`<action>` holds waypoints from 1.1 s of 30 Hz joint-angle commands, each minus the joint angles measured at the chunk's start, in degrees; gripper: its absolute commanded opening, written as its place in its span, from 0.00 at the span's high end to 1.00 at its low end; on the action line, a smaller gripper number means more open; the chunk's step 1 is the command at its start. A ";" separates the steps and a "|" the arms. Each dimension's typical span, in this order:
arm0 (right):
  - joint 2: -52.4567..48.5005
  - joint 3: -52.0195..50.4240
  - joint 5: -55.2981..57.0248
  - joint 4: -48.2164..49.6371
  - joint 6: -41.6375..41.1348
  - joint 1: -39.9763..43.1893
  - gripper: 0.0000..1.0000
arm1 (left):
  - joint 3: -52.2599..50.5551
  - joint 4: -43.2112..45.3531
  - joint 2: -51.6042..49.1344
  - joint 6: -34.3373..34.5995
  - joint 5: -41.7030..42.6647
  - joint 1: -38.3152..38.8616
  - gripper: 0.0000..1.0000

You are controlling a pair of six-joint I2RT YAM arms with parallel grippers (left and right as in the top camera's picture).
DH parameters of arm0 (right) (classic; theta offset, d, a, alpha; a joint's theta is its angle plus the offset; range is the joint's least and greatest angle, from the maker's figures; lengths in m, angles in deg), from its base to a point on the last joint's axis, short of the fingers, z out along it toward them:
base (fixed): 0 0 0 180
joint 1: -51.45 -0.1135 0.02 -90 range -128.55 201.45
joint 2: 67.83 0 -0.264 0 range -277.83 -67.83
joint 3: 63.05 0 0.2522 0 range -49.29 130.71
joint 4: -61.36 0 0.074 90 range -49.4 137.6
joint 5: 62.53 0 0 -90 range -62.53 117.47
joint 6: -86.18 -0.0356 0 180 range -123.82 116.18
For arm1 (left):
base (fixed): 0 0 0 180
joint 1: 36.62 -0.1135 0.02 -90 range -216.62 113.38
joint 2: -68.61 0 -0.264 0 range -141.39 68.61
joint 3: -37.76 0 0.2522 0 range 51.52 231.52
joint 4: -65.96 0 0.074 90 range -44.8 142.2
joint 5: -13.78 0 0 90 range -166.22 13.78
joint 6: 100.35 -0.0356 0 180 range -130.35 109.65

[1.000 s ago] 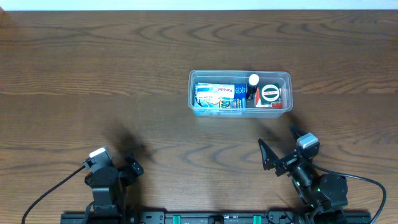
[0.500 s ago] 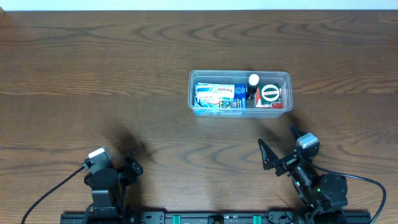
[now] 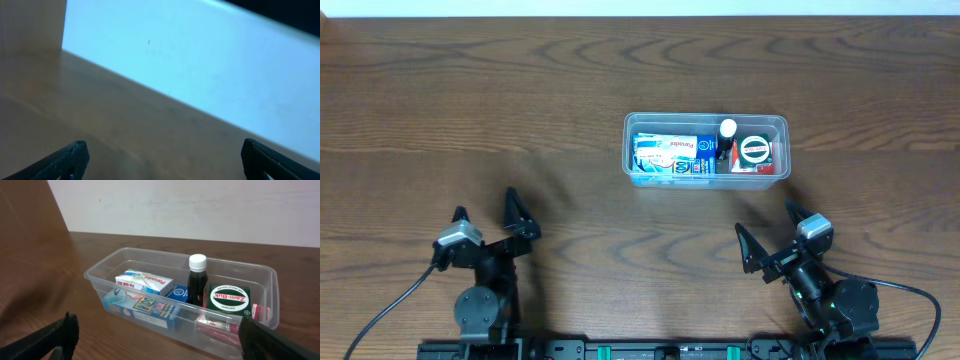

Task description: Pack container

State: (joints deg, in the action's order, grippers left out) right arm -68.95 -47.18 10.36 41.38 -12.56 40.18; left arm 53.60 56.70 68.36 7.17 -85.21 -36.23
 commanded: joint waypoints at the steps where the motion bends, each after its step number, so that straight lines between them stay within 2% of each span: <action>1: 0.00 -0.31 0.17 0.02 -0.63 0.00 0.01 | -1.86 0.94 0.15 -1.01 1.57 -0.15 0.02; 10: 0.00 -0.31 0.17 0.02 -0.63 0.00 0.01 | -1.86 -8.22 0.15 -2.73 1.55 -0.15 0.02; 14: 0.00 -0.31 0.17 0.02 -0.63 0.00 0.01 | -1.86 -8.11 0.15 -5.07 1.57 -0.15 0.02; 33: 0.00 -0.31 0.17 0.02 -0.63 0.00 0.01 | -1.86 -7.98 0.02 -5.03 1.55 -0.15 0.02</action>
State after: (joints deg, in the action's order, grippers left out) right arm -68.95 -47.18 10.36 41.38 -12.56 40.18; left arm 52.84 51.08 68.29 3.10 -83.42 -36.23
